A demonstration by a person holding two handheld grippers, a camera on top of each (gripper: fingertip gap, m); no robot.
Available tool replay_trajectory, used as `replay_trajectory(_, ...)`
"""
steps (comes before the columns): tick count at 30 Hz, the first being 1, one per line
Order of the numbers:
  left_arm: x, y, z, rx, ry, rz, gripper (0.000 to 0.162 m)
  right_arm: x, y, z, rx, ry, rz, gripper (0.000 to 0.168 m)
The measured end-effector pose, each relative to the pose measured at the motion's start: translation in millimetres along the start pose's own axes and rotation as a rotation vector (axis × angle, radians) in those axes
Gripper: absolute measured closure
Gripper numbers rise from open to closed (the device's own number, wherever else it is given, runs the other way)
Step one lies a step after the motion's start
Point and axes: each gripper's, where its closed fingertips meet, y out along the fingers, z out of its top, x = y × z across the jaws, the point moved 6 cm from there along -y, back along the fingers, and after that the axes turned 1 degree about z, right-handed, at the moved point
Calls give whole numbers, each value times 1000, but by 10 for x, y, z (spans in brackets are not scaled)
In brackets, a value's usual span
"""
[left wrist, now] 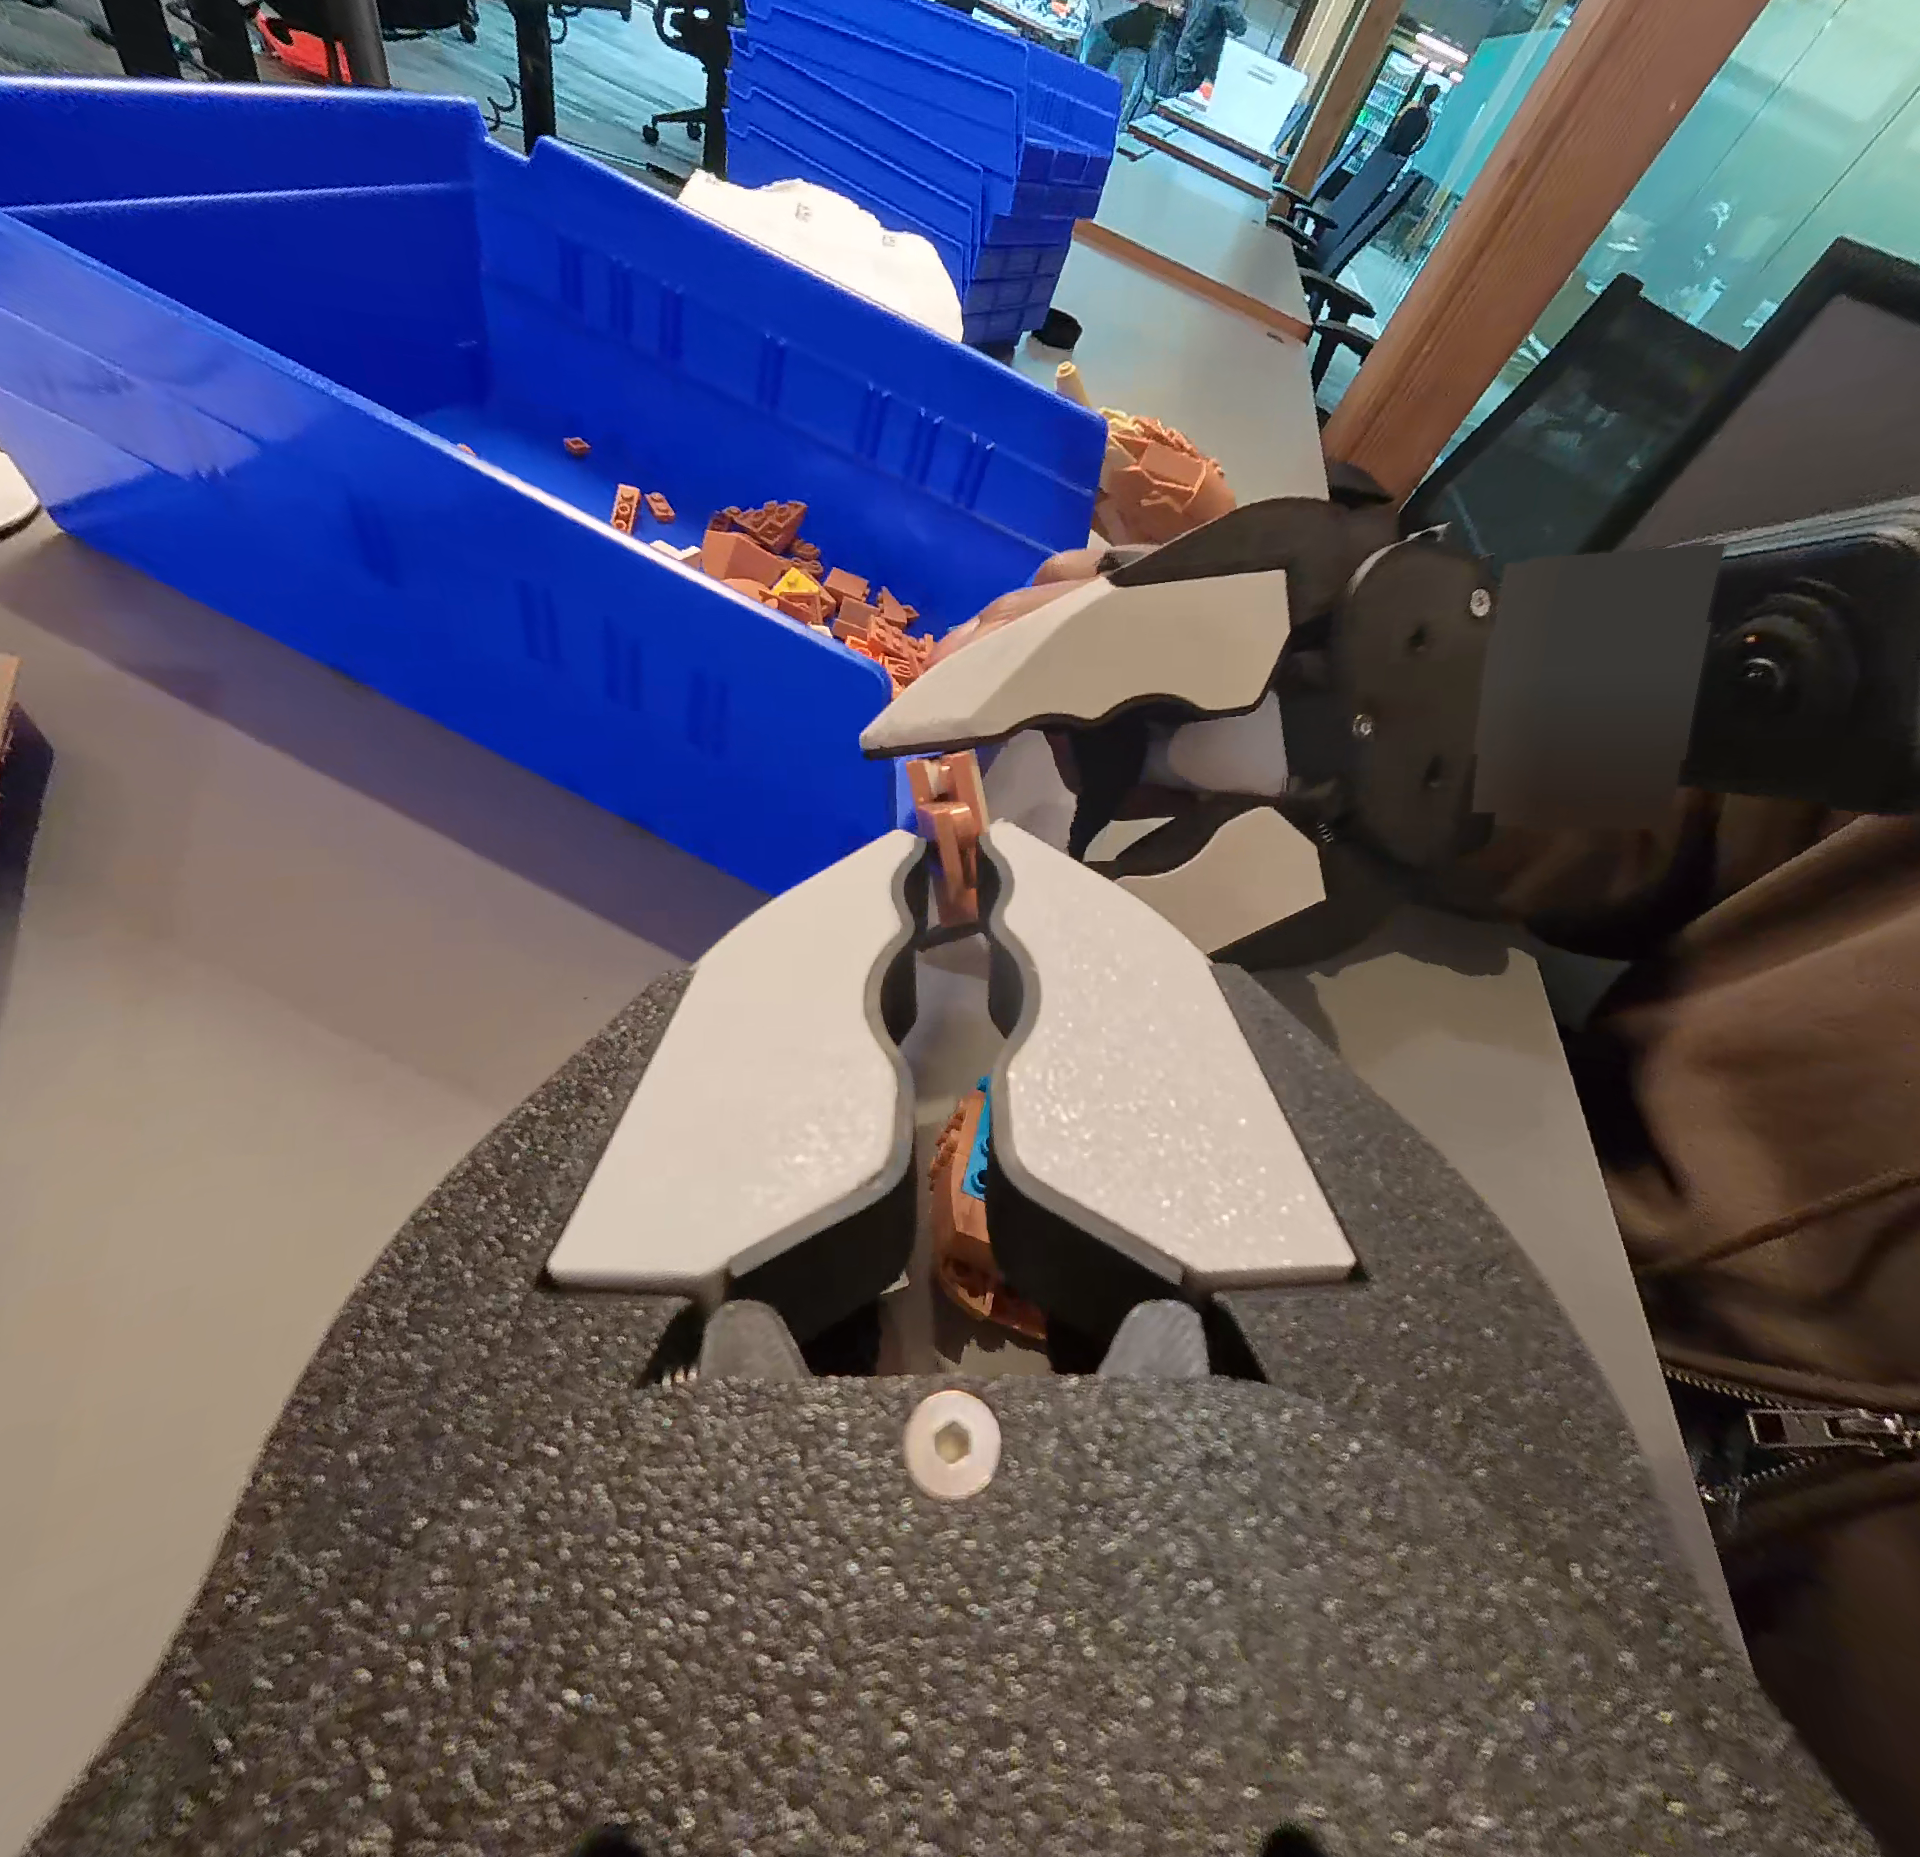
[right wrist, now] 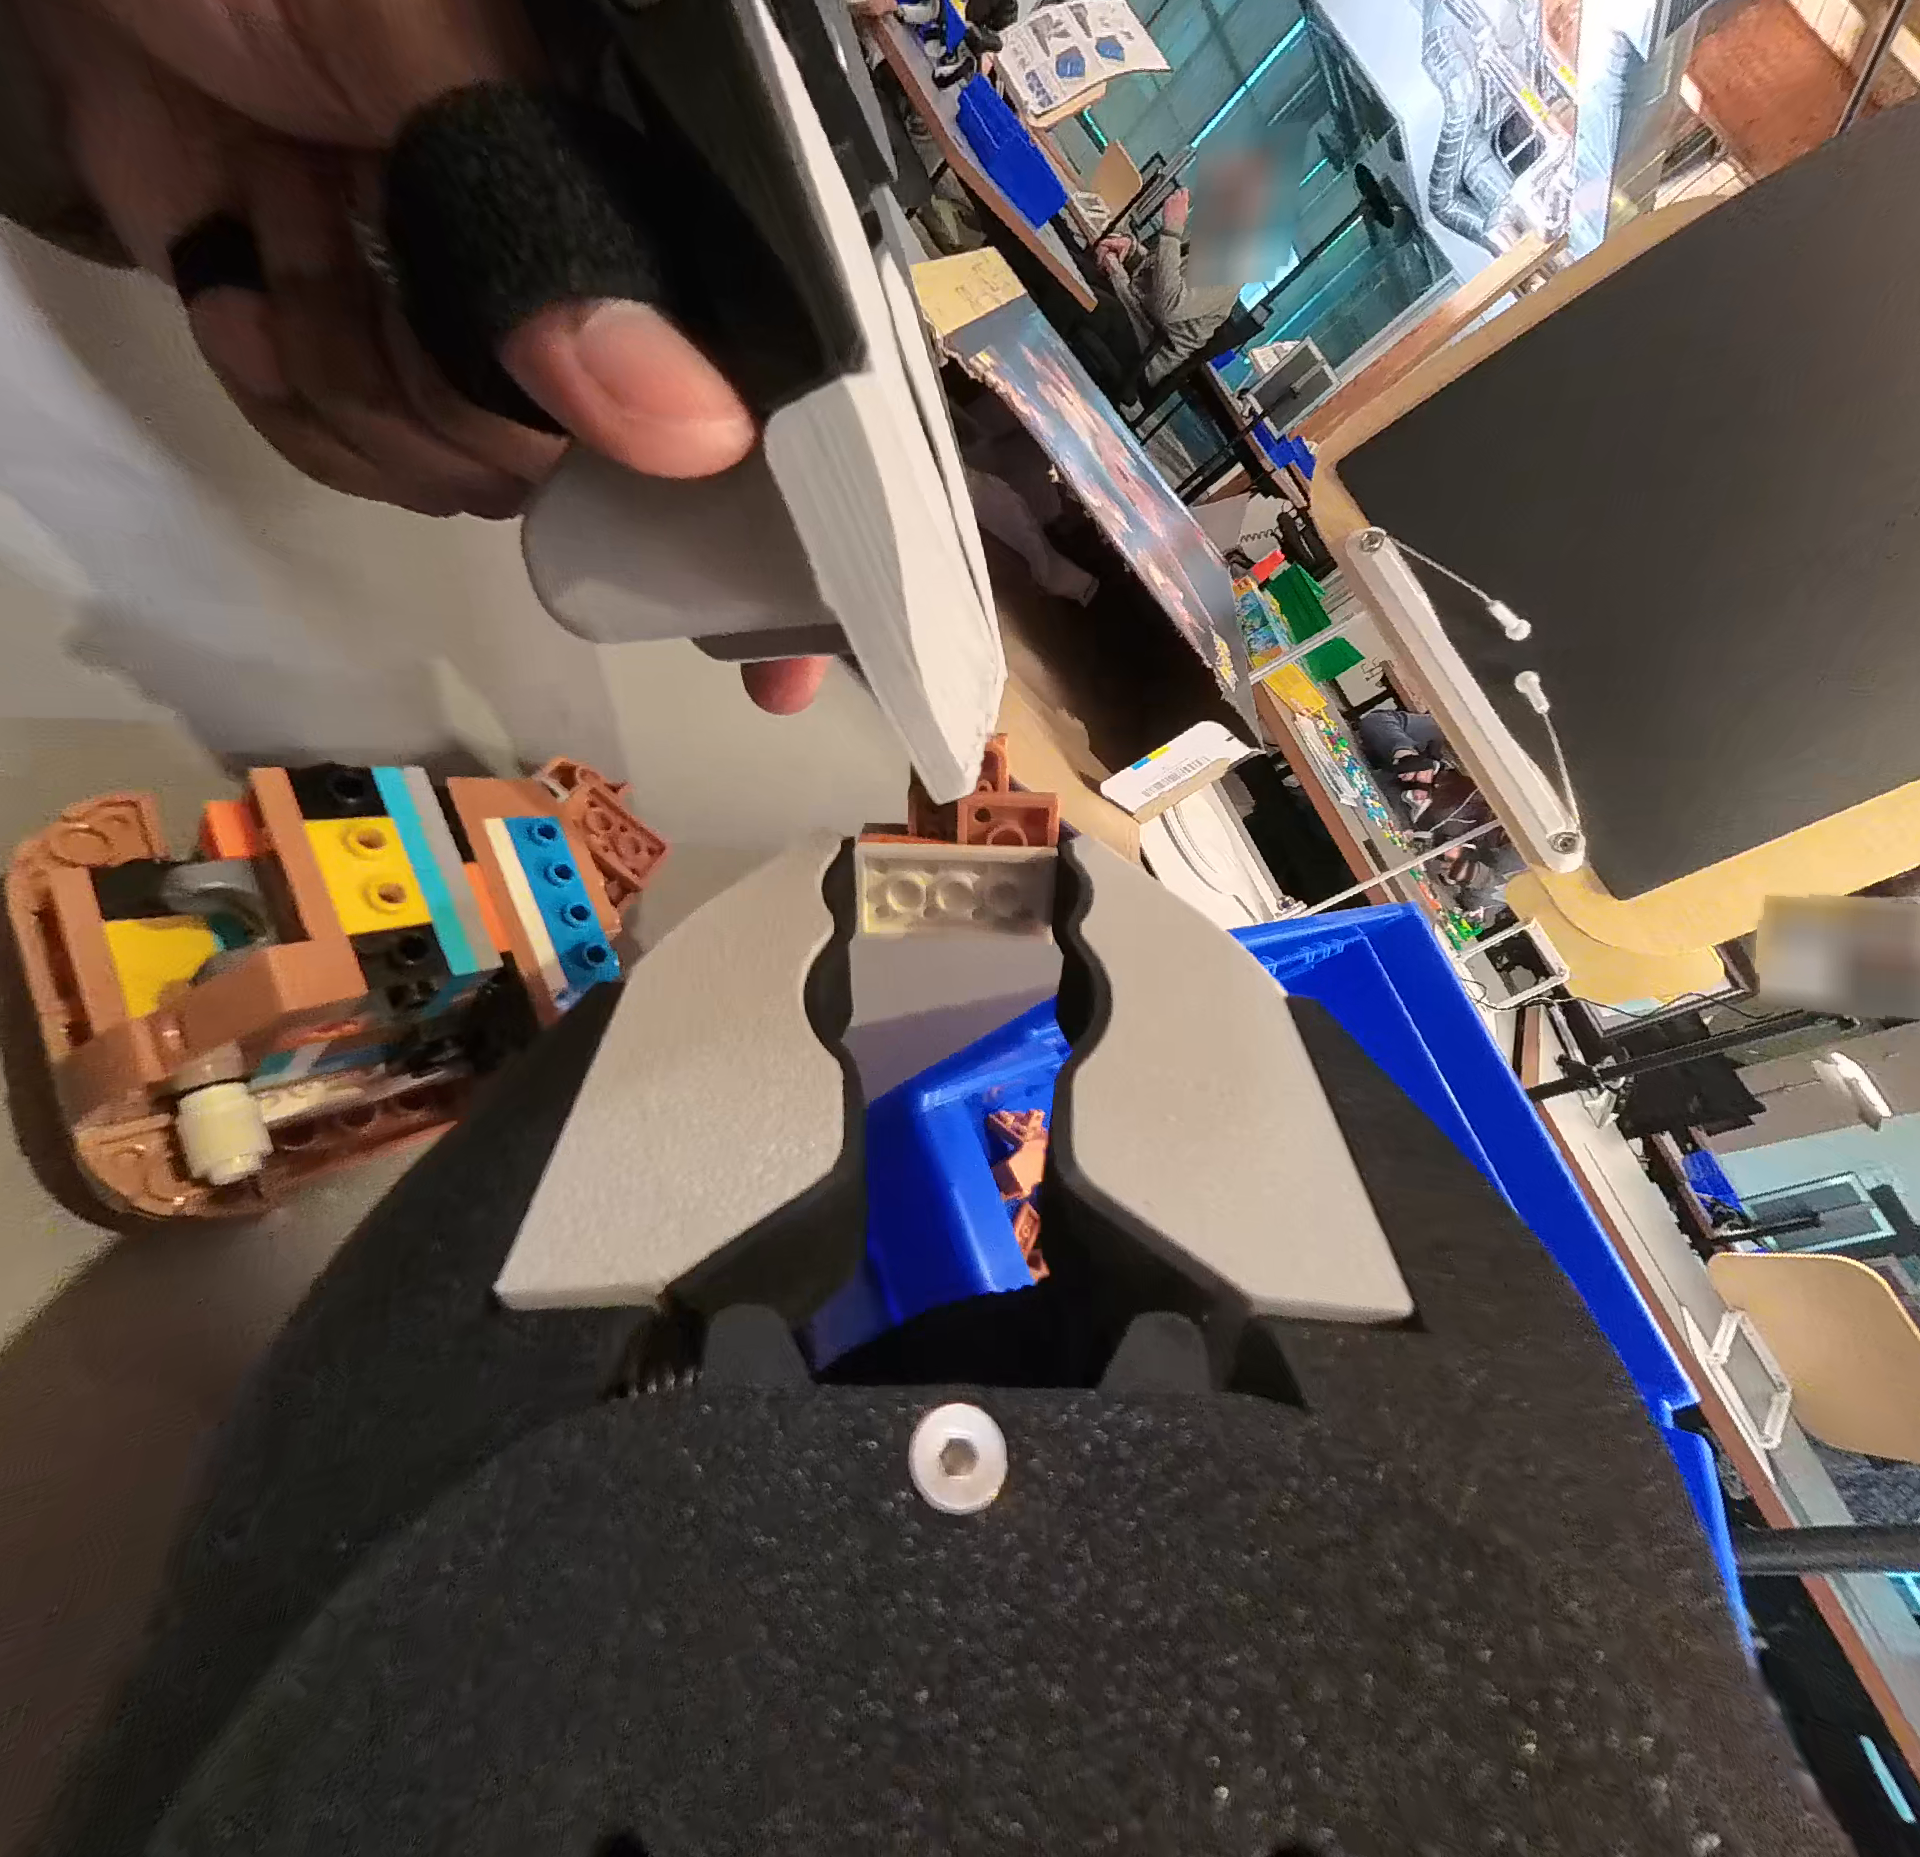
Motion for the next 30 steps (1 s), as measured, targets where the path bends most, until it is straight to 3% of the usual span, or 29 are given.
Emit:
replay_trajectory(19,-7,15,9,56,-46,-37,152,-10,-71,59,36,-56,-33,133)
replay_trajectory(26,-1,30,47,76,-26,59,152,-4,-71,39,-40,-167,-94,126)
replay_trajectory(30,21,66,31,62,-15,80,152,0,-79,42,-57,-199,-121,134)
